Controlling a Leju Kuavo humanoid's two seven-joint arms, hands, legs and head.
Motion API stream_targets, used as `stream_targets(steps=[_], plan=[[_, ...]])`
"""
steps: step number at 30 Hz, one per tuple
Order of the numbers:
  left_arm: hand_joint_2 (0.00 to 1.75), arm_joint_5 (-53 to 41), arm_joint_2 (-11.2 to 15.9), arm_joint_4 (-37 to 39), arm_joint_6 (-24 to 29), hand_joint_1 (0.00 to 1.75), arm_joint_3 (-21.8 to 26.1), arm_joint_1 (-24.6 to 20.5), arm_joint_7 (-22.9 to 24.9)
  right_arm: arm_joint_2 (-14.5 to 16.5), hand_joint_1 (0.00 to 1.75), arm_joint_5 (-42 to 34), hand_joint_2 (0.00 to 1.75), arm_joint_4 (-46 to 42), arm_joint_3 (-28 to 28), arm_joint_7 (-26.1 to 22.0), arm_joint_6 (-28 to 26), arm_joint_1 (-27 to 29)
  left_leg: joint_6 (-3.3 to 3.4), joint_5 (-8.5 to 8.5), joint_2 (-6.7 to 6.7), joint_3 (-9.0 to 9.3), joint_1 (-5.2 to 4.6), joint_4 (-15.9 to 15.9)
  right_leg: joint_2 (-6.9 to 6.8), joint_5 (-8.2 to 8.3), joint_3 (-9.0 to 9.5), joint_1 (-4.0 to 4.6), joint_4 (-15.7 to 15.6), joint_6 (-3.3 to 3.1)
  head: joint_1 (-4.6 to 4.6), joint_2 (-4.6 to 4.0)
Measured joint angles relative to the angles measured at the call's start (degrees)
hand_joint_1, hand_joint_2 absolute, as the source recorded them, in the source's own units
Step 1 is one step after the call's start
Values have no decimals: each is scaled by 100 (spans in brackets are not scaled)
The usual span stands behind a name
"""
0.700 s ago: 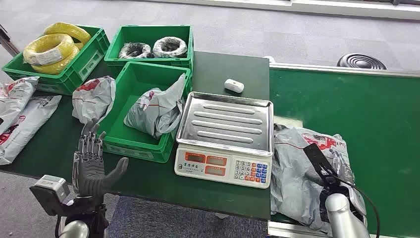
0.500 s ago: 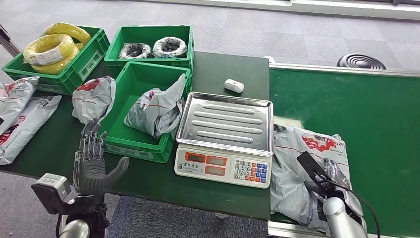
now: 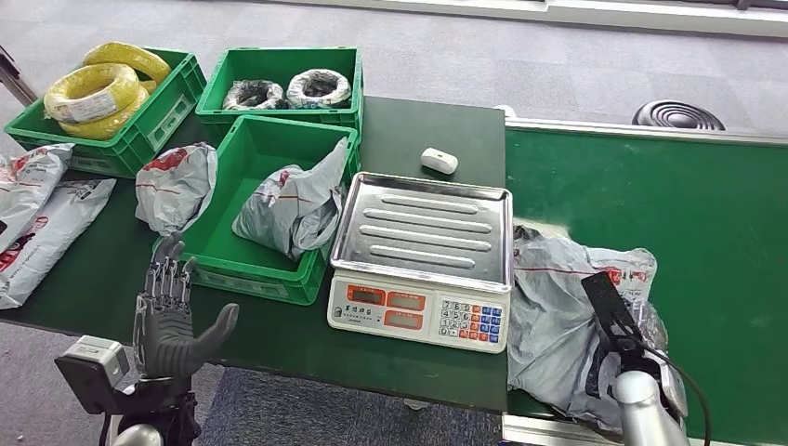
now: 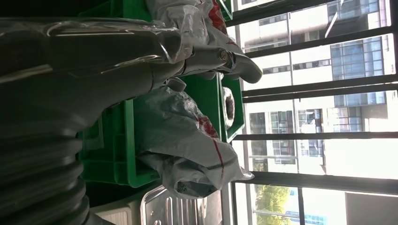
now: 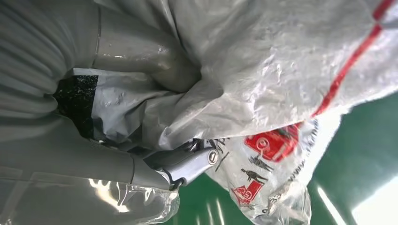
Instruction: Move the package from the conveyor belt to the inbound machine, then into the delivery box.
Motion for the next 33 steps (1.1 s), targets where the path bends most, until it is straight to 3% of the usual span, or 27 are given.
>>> stream_targets(steps=[5, 12, 16, 18, 24, 28, 33], plan=[[175, 4, -10, -7, 14, 0, 5, 5, -69, 119, 175, -599, 175, -669, -234, -547, -588, 118, 0, 0, 0, 0, 0, 0, 0, 0, -1, 0, 0, 0, 1, 0], [175, 11, -27, 54, 99, 0, -22, -120, -294, 326, 175, -1417, 175, -1963, -467, -1882, -2507, 353, 0, 0, 4, -1, 0, 0, 1, 0, -3, 0, 0, 0, 1, 0], [175, 11, -22, 138, 163, 0, -75, -309, -409, 412, 175, -1430, 175, -2509, -279, -2228, -2878, 263, 0, 1, 8, -4, 0, -1, 2, 2, 1, 0, 1, -2, 1, 0], [175, 21, -3, 192, 199, 0, -102, -460, -470, 452, 175, -1380, 175, -2580, -43, -2059, -2544, 23, -2, 5, 17, -6, 1, -1, 5, 7, 3, 1, 2, -6, 1, 0], [175, 174, 154, 641, 246, 0, -119, -1358, -523, 647, 175, -1467, 175, -1640, 990, -1146, -295, -1491, -9, 54, 26, -11, 2, -1, 13, 48, -21, 3, 4, -9, 1, 0], [175, 213, 222, 870, 239, 0, -117, -1685, -519, 769, 175, -1481, 175, -959, 1331, -1101, 69, -2088, -8, 67, -12, -30, 2, -1, -21, 50, -23, 3, 8, -8, 2, 0], [175, 402, 274, 1194, 181, 0, -111, -2150, -384, 913, 175, -1066, 175, 333, 1727, -1146, 1005, -2850, -8, 67, 0, -47, 1, 0, -13, 58, -43, 1, 10, -9, 2, 0]])
